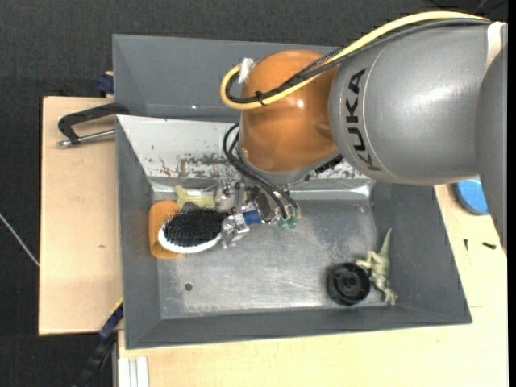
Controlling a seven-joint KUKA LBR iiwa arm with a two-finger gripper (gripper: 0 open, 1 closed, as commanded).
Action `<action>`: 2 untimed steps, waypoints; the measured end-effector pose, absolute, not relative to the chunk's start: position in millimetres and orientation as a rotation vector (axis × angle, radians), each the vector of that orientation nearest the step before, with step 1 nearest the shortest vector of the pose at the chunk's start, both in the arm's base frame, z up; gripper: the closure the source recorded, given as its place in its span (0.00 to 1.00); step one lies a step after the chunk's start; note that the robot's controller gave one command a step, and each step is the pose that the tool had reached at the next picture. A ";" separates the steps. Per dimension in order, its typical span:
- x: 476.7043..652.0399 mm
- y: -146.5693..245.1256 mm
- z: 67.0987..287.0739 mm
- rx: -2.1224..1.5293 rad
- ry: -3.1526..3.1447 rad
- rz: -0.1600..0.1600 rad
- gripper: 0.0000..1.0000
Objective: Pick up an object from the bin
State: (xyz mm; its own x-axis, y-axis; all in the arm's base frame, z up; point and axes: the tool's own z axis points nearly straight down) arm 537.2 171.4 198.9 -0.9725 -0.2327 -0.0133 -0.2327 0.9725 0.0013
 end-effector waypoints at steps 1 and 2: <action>604.3 102.8 267.3 -0.888 2.999 -0.006 1.00; 566.4 108.4 257.1 -1.080 2.951 0.002 1.00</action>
Offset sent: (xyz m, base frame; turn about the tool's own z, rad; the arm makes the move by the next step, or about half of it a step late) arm 0.0636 -0.0655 0.0647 -0.3466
